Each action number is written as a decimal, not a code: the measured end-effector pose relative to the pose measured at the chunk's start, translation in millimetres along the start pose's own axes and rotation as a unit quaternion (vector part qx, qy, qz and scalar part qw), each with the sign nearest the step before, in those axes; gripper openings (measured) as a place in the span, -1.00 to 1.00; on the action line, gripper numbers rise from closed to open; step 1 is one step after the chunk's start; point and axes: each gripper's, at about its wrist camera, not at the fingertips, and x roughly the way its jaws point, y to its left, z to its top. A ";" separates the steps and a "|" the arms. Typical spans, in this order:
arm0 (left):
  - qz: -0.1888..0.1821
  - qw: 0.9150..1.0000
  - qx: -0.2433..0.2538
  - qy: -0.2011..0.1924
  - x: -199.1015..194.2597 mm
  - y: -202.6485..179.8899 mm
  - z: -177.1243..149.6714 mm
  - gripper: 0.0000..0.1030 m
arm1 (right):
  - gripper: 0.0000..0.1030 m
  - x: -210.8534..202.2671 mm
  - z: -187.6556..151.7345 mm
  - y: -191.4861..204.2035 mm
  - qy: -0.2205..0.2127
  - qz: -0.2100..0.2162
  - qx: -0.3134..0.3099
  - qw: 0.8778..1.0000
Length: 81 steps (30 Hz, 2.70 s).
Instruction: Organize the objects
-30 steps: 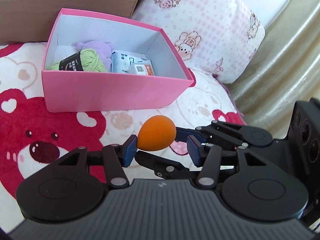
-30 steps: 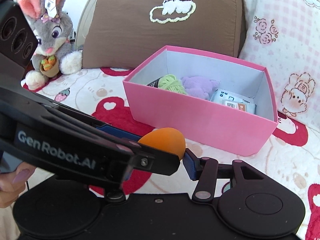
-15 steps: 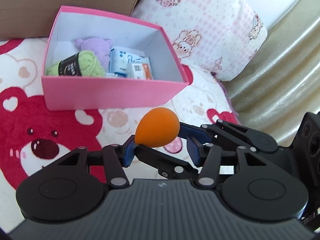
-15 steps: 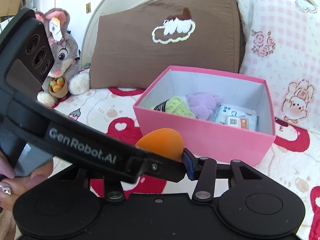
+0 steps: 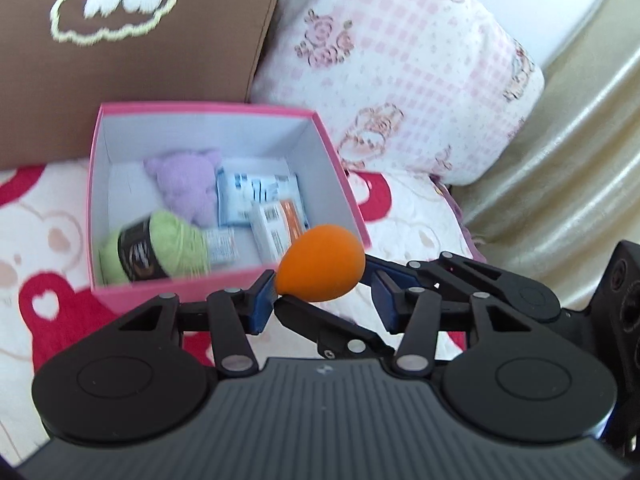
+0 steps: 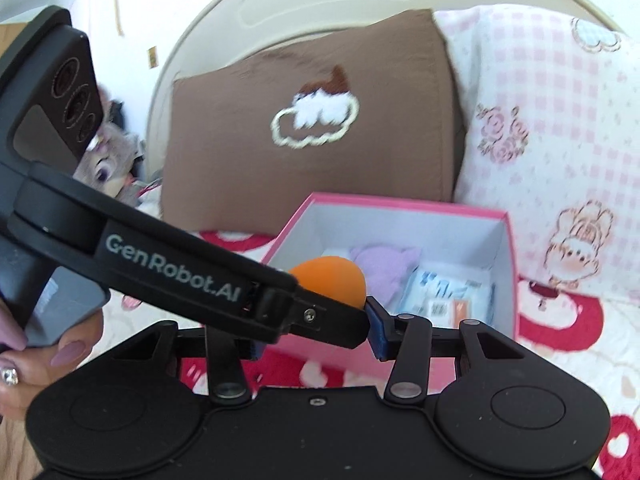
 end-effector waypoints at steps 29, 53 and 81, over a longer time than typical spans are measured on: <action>0.035 0.976 -0.214 -0.023 166.8 93.8 80.1 -0.12 | 0.00 179.2 31.5 -123.5 0.108 -0.101 0.176 0.973; 0.104 0.983 -0.145 -0.042 95.9 90.1 57.4 0.03 | 0.19 122.5 24.2 -85.4 0.098 -0.103 0.062 0.988; 0.123 0.992 -0.035 -0.016 -50.2 23.6 -14.6 0.26 | 0.31 -21.0 9.6 -38.5 0.104 -0.089 0.068 0.988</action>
